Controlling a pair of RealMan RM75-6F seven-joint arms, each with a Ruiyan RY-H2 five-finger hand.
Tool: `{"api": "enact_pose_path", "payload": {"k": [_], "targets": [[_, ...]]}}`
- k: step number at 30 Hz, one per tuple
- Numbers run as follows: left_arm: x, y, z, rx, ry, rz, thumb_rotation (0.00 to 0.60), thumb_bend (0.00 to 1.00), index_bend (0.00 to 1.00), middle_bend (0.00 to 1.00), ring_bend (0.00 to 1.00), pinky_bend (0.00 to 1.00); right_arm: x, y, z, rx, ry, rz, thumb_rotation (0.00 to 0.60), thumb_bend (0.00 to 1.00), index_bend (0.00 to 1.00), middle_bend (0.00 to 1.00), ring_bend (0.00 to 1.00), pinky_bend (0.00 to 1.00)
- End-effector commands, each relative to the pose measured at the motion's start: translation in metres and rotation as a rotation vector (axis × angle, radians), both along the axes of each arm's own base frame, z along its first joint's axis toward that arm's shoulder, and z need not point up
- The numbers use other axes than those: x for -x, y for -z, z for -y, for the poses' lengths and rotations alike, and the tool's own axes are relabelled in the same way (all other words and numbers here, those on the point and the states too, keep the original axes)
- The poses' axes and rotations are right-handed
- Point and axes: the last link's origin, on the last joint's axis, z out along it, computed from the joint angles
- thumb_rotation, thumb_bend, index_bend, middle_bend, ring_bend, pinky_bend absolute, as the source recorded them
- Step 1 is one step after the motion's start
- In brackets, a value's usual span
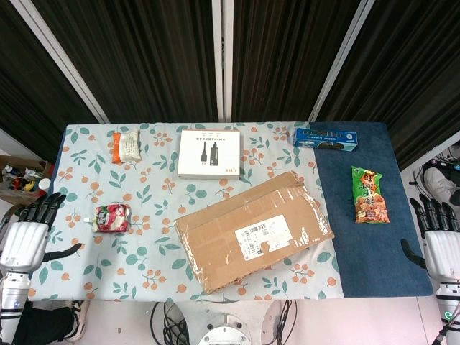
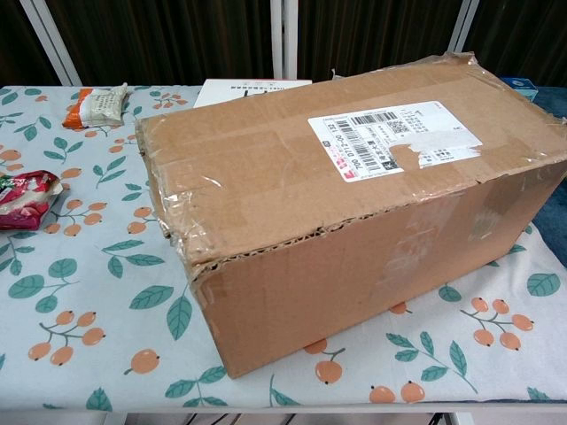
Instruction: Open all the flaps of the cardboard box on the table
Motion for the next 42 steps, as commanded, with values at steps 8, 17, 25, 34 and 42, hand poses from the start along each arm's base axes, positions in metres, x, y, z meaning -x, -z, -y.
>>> {"api": "enact_pose_path", "payload": {"k": [8,17,25,34,42], "targets": [[-0.001,0.003,0.004,0.007,-0.001,0.003,0.45,0.04,0.08,0.09,0.07,0.18,-0.004,-0.003,0.004,-0.015,-0.016,-0.011,0.6,0.24,0.0,0.0,0.0,0.0],[-0.002,-0.004,0.004,-0.007,0.002,-0.003,0.45,0.04,0.08,0.09,0.07,0.18,-0.038,-0.012,0.028,-0.092,-0.111,0.037,0.6,0.59,0.0,0.0,0.0,0.0],[-0.001,-0.003,0.006,0.001,-0.012,0.005,0.448,0.04,0.08,0.09,0.07,0.18,-0.109,-0.013,0.083,-0.253,-0.237,0.029,0.6,1.0,0.05,0.15,0.0,0.0],[0.003,0.002,0.008,-0.004,-0.006,0.033,0.448,0.04,0.08,0.09,0.07,0.18,-0.189,0.003,0.142,-0.523,-0.241,-0.02,0.6,1.0,0.26,0.29,0.0,0.0],[0.008,0.0,0.004,-0.001,-0.017,0.046,0.45,0.04,0.08,0.09,0.07,0.18,-0.236,0.034,0.169,-0.62,-0.275,-0.085,0.6,1.0,0.26,0.28,0.0,0.0]]}}
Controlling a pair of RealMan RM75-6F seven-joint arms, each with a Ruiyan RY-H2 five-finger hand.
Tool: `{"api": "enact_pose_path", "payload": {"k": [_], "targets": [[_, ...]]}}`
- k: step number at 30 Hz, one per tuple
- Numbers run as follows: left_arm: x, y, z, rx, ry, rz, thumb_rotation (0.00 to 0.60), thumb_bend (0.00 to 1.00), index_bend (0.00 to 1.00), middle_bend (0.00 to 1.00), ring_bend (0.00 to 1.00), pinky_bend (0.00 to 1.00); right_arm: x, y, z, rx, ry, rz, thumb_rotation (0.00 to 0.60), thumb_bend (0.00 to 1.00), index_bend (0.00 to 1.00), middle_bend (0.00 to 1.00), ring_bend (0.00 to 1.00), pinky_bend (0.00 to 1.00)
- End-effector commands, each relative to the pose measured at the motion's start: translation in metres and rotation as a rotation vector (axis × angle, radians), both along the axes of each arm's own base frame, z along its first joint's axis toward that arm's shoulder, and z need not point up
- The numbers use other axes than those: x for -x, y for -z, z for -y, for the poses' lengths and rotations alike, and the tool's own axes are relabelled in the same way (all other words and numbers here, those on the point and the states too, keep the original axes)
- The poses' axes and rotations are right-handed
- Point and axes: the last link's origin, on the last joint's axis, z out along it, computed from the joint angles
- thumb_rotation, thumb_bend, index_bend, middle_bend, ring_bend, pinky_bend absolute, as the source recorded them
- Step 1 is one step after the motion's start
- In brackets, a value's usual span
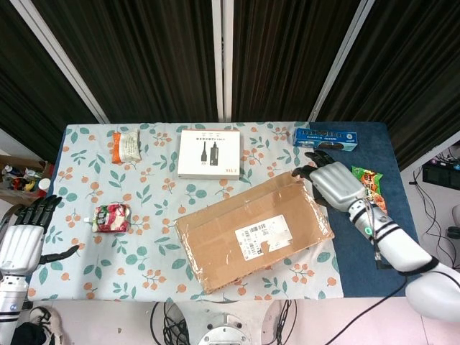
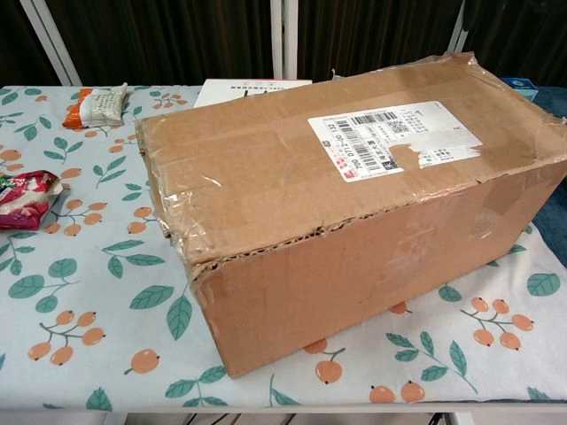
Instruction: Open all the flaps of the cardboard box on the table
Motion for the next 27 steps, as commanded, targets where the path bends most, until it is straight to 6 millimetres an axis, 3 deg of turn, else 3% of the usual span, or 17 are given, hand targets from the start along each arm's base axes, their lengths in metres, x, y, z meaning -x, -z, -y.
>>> {"api": "enact_pose_path", "payload": {"k": [1,6,15,27], "targets": [[0.0,0.0,-0.001,0.003,0.0,-0.003,0.449,0.04,0.08,0.09,0.07,0.18,-0.029,0.018,0.011,-0.034,-0.052,-0.038,0.6,1.0,0.26,0.28,0.0,0.0],[0.0,-0.002,-0.004,-0.001,0.004,-0.006,0.45,0.04,0.08,0.09,0.07,0.18,-0.042,0.038,0.017,-0.066,-0.03,-0.042,0.6,1.0,0.28,0.28,0.0,0.0],[0.001,0.0,-0.005,0.004,-0.001,-0.008,0.449,0.04,0.08,0.09,0.07,0.18,-0.041,0.064,0.015,-0.116,-0.01,-0.087,0.6,1.0,0.28,0.29,0.0,0.0],[0.001,0.0,-0.004,0.005,0.001,-0.009,0.451,0.04,0.08,0.09,0.07,0.18,-0.042,0.059,0.007,-0.097,-0.035,-0.047,0.6,1.0,0.43,0.42,0.0,0.0]]}}
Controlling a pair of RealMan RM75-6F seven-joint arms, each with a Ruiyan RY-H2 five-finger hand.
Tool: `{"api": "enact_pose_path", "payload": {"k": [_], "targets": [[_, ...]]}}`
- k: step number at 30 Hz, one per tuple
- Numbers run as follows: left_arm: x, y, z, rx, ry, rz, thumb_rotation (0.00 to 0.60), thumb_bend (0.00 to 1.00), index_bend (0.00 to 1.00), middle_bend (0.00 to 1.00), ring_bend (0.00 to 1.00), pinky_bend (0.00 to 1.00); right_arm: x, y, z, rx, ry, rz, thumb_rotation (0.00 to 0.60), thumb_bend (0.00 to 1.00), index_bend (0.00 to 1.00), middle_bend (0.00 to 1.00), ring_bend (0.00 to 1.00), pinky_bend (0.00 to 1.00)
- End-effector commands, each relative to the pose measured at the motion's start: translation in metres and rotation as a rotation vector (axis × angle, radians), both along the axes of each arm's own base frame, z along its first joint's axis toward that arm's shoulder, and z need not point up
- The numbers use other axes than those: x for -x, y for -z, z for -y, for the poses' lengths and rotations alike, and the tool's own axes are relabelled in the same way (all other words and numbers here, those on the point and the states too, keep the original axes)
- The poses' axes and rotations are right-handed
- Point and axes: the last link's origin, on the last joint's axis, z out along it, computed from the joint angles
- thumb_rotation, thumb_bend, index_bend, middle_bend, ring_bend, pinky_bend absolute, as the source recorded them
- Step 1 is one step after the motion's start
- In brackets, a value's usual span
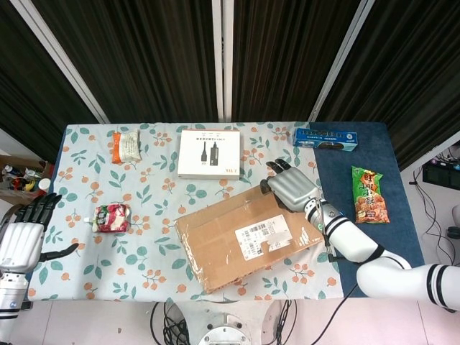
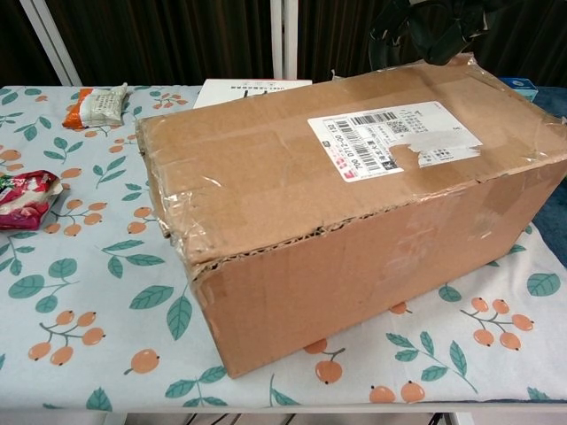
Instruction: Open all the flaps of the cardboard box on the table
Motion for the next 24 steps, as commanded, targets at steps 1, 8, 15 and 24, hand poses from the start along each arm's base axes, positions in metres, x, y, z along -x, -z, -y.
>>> {"api": "enact_pose_path", "payload": {"k": [1,8,15,24], "targets": [[0.0,0.001,0.0,0.004,0.001,0.001,0.45,0.04,0.08,0.09,0.07,0.18,0.001,-0.003,-0.003,0.007,-0.005,0.012,0.6,1.0,0.44,0.43,0.0,0.0],[-0.001,0.001,0.0,0.003,0.004,-0.001,0.449,0.04,0.08,0.09,0.07,0.18,0.0,-0.016,-0.012,0.019,-0.021,0.051,0.6,1.0,0.49,0.48,0.01,0.0],[-0.001,0.003,0.002,0.01,-0.002,0.001,0.451,0.04,0.08,0.09,0.07,0.18,-0.002,-0.048,-0.037,0.057,-0.063,0.106,0.6,1.0,0.49,0.52,0.03,0.0],[-0.006,0.007,0.0,0.018,0.009,0.0,0.448,0.04,0.08,0.09,0.07,0.18,0.005,-0.086,-0.081,0.118,-0.12,0.165,0.6,1.0,0.47,0.52,0.04,0.0]]}}
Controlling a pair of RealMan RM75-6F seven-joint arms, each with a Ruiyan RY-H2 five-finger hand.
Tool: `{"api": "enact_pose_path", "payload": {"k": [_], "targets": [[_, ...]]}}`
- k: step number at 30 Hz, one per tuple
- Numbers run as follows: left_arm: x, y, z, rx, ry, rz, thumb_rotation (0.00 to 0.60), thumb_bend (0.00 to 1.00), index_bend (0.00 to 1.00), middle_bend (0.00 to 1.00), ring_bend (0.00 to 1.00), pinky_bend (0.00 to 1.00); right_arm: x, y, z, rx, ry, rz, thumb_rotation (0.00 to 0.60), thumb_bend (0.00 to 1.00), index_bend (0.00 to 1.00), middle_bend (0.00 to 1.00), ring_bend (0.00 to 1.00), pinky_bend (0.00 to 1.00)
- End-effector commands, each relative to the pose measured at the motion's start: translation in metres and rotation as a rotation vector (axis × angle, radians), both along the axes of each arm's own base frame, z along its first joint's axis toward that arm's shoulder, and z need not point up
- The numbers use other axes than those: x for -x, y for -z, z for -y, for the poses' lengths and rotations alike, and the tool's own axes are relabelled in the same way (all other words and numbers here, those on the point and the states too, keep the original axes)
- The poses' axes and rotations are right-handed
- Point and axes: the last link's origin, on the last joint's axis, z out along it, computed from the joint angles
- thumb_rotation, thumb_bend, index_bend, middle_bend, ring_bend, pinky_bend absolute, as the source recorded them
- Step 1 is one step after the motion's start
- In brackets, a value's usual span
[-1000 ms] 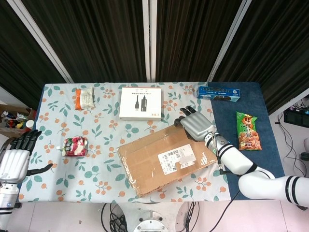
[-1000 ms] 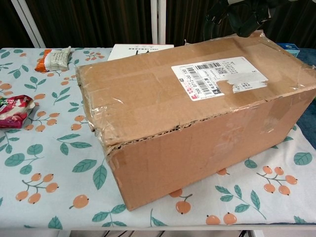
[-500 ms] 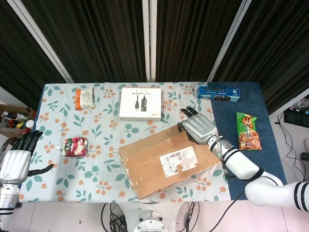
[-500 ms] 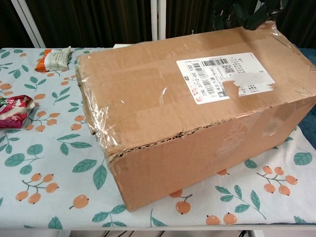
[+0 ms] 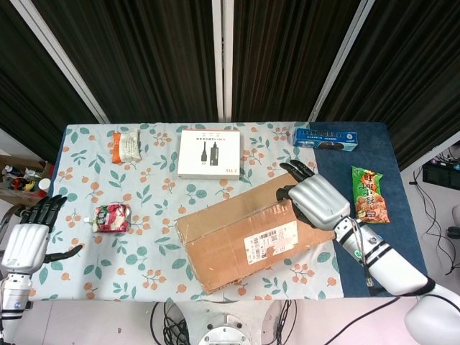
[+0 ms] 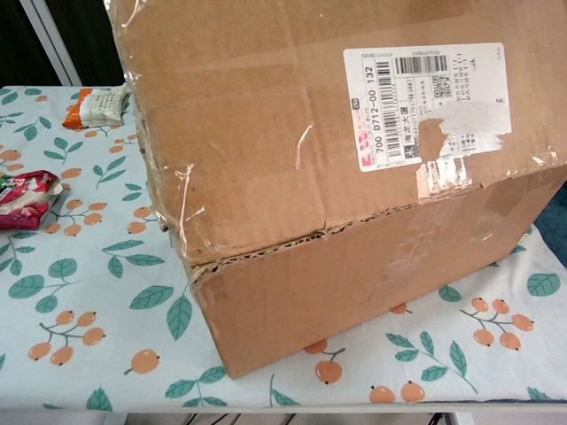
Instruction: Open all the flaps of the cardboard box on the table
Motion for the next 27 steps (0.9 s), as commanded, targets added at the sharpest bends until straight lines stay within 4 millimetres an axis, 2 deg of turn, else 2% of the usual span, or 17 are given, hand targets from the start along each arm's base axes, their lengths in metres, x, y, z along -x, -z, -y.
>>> {"api": "enact_pose_path", "payload": {"k": [1,11,18,24,27], "targets": [[-0.002,0.002,0.0,0.002,0.003,0.002,0.448,0.04,0.08,0.09,0.07,0.18,0.006,-0.017,-0.025,0.025,-0.013,0.04,0.6,1.0,0.47,0.52,0.04,0.0],[-0.006,0.007,0.0,0.021,0.009,-0.002,0.448,0.04,0.08,0.09,0.07,0.18,0.033,-0.046,-0.083,0.069,-0.055,0.08,0.6,1.0,0.46,0.52,0.04,0.0],[-0.008,0.008,0.001,0.028,0.012,-0.003,0.451,0.04,0.08,0.09,0.07,0.18,0.052,-0.059,-0.115,0.096,-0.07,0.103,0.6,1.0,0.43,0.54,0.06,0.0],[-0.008,0.01,0.002,0.035,0.013,-0.002,0.45,0.04,0.08,0.09,0.07,0.18,0.071,-0.061,-0.125,0.117,-0.043,0.144,0.6,1.0,0.4,0.54,0.07,0.0],[-0.01,0.009,0.002,0.034,0.022,-0.004,0.449,0.04,0.08,0.09,0.07,0.18,0.073,-0.059,-0.12,0.147,-0.051,0.158,0.6,0.99,0.33,0.48,0.07,0.0]]}}
